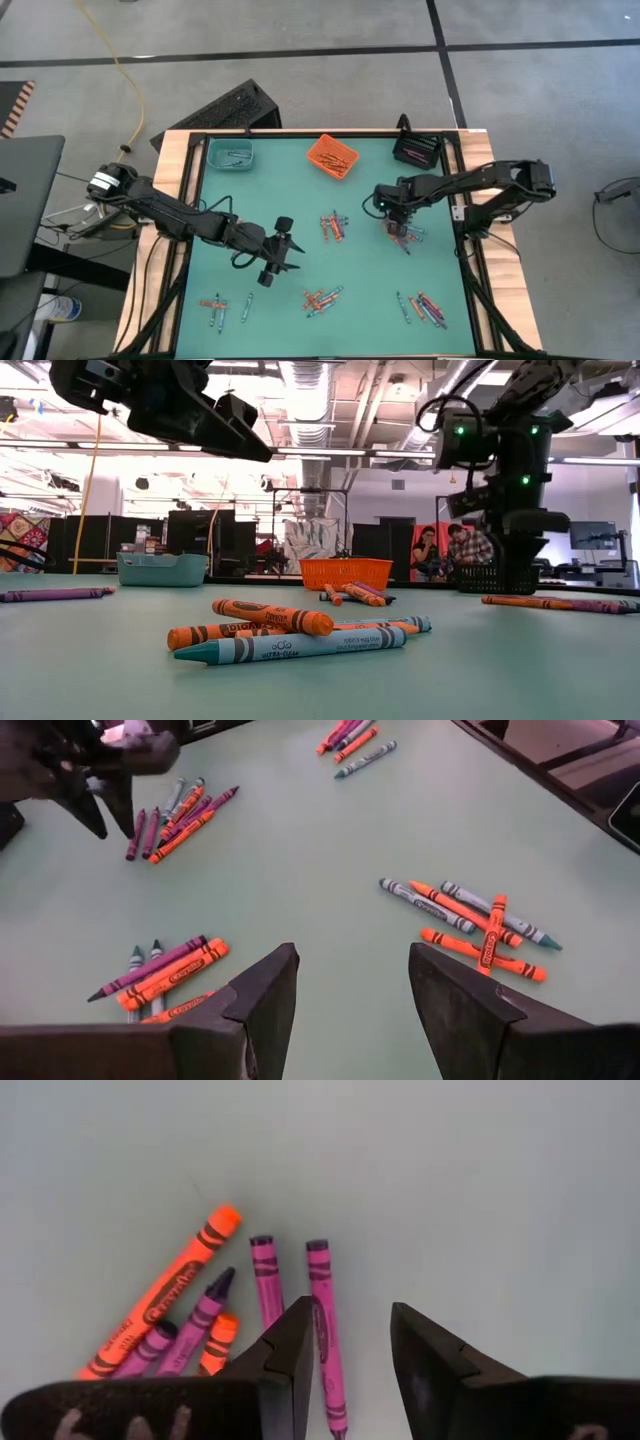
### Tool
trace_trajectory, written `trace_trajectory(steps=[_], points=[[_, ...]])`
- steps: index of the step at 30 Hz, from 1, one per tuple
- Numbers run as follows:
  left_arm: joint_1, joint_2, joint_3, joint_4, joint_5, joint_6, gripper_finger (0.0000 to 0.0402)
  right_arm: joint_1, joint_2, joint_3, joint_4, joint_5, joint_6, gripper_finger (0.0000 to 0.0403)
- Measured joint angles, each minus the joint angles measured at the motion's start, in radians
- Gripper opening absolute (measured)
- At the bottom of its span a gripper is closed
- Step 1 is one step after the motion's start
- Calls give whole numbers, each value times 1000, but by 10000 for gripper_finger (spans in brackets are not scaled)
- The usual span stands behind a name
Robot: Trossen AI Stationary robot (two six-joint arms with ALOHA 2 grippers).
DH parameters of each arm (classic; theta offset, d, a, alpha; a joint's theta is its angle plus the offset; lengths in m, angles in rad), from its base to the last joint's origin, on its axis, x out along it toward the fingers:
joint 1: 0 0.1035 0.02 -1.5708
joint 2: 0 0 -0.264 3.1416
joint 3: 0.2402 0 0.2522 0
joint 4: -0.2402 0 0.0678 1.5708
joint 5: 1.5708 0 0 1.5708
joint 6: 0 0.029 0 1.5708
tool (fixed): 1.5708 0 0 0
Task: Sort crayons
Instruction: Put the violet crayon into the black bin
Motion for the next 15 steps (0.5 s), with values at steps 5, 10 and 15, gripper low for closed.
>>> trace_trajectory(steps=[5,10,15], points=[[-7,0,0,2,0,0,183,-2,68,0,14,14,-12,127],[-13,0,0,2,0,0,183,-2,114,5,31,28,-21,127],[-13,0,0,4,0,3,183,-2,121,3,44,27,-24,116]])
